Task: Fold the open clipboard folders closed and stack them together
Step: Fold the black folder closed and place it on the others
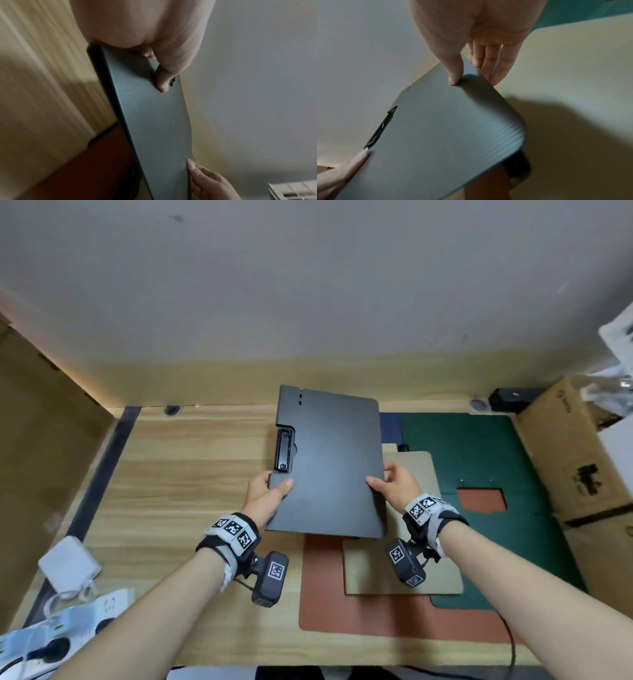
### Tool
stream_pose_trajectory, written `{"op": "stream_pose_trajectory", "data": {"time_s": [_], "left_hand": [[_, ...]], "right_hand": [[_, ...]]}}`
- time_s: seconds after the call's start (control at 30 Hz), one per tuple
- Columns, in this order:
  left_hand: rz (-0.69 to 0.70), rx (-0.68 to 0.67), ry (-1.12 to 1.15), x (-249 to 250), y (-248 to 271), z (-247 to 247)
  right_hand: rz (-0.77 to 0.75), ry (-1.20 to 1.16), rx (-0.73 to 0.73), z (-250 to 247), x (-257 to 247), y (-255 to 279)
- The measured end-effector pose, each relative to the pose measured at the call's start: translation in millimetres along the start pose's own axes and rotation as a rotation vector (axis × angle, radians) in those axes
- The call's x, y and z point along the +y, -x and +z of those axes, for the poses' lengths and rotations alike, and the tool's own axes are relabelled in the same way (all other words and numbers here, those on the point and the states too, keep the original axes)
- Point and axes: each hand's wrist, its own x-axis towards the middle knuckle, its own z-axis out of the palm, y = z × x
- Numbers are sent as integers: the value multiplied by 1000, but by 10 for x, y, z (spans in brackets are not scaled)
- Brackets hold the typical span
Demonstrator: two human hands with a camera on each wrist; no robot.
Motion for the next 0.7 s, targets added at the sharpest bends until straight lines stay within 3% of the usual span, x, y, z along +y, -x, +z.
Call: {"op": "stream_pose_trajectory", "data": {"time_s": [0.27, 0.5, 0.7], "left_hand": [[-101, -184, -139, -696, 223, 1018], [-158, -162, -341, -1123, 248, 1388], [-78, -1, -516, -1004, 410, 1424]], "right_hand": [[97, 102, 137, -607, 1021, 226], [93, 204, 168, -743, 1391, 293], [106, 211, 146, -739, 1431, 343]]}}
